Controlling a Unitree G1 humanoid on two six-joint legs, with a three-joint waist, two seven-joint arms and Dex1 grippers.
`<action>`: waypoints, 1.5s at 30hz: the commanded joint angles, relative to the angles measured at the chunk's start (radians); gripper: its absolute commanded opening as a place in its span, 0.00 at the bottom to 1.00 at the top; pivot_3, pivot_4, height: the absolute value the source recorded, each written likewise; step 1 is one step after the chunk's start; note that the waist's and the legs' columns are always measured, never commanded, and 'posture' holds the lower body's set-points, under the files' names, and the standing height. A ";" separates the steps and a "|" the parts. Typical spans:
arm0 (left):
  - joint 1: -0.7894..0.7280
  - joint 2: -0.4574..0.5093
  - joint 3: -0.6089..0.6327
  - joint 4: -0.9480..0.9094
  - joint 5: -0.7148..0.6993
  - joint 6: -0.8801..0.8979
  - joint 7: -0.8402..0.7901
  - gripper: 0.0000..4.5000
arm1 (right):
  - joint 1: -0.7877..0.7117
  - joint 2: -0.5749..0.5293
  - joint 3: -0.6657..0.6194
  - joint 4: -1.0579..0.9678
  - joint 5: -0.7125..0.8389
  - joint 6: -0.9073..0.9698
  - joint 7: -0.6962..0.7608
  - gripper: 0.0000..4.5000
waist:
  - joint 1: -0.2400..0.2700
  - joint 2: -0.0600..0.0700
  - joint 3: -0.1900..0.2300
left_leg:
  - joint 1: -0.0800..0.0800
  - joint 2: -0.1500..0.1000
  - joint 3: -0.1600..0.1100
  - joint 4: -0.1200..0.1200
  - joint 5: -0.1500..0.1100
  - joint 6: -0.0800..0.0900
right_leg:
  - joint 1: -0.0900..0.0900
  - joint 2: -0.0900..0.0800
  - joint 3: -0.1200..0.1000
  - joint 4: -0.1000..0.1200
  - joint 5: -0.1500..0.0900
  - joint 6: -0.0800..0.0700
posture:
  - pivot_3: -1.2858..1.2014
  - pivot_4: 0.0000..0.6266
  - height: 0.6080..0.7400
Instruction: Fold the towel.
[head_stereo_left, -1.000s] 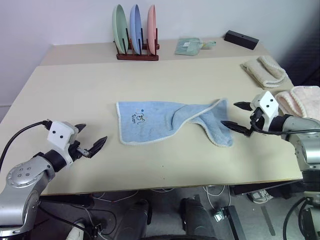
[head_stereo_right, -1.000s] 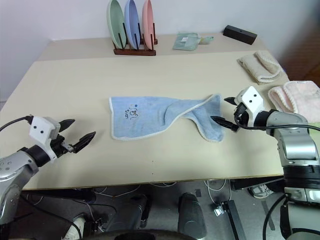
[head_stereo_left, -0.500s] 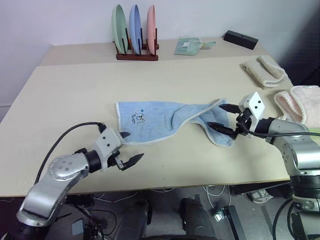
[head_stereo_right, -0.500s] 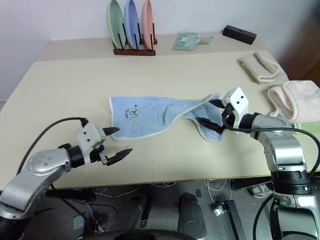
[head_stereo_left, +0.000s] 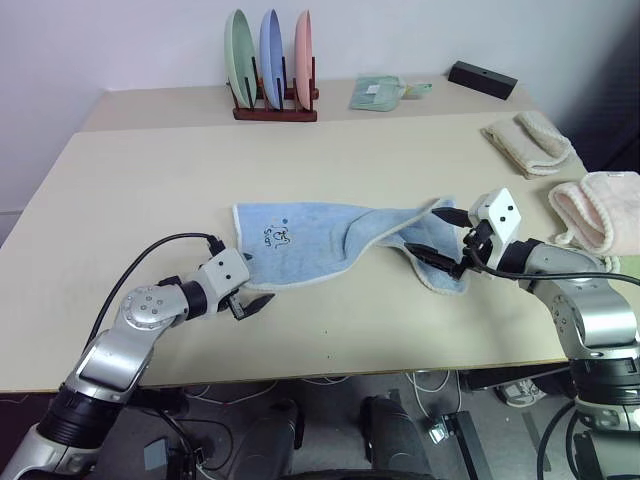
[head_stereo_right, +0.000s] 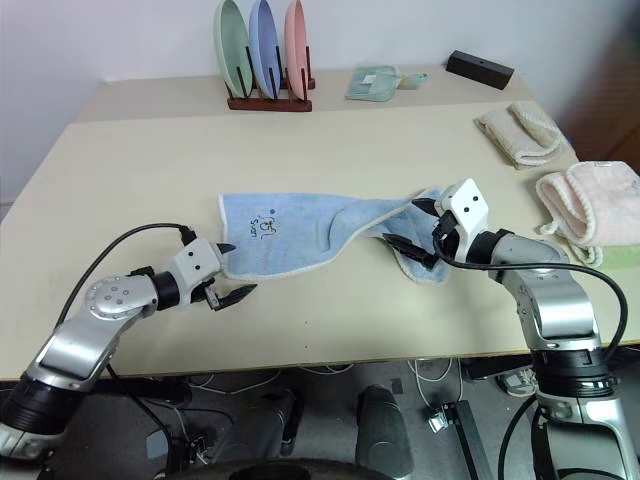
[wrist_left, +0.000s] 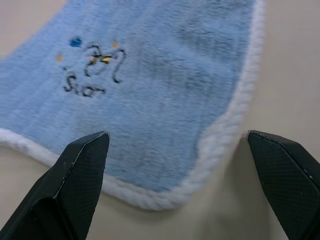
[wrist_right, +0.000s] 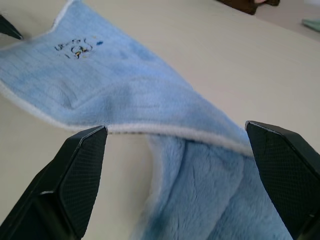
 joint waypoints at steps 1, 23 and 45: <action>-0.026 -0.022 -0.006 0.087 0.045 -0.039 0.013 0.72 | -0.009 0.014 0.003 -0.001 -0.008 -0.039 -0.002 1.00 | -0.001 0.000 0.000 | 0.000 0.000 0.000 0.000 0.000 0.000 | 0.000 0.000 0.000 0.000 0.000 0.001 | 0.52 0.24 0.99; 0.266 0.062 0.287 -0.016 0.003 -0.167 -0.010 0.02 | -0.348 -0.098 0.259 0.562 -0.530 -0.625 -0.145 1.00 | -0.008 0.000 0.001 | 0.000 0.001 0.004 -0.001 0.000 0.000 | -0.002 0.002 0.004 0.000 0.001 0.001 | 0.52 0.24 0.99; 0.278 0.016 0.243 -0.004 0.024 -0.197 -0.001 0.00 | -0.812 -0.001 0.657 1.208 -1.094 -1.238 -0.532 0.61 | -0.012 0.001 0.001 | 0.001 0.002 0.004 -0.002 0.000 0.000 | -0.003 0.004 0.006 0.001 0.001 0.000 | 0.52 0.24 0.99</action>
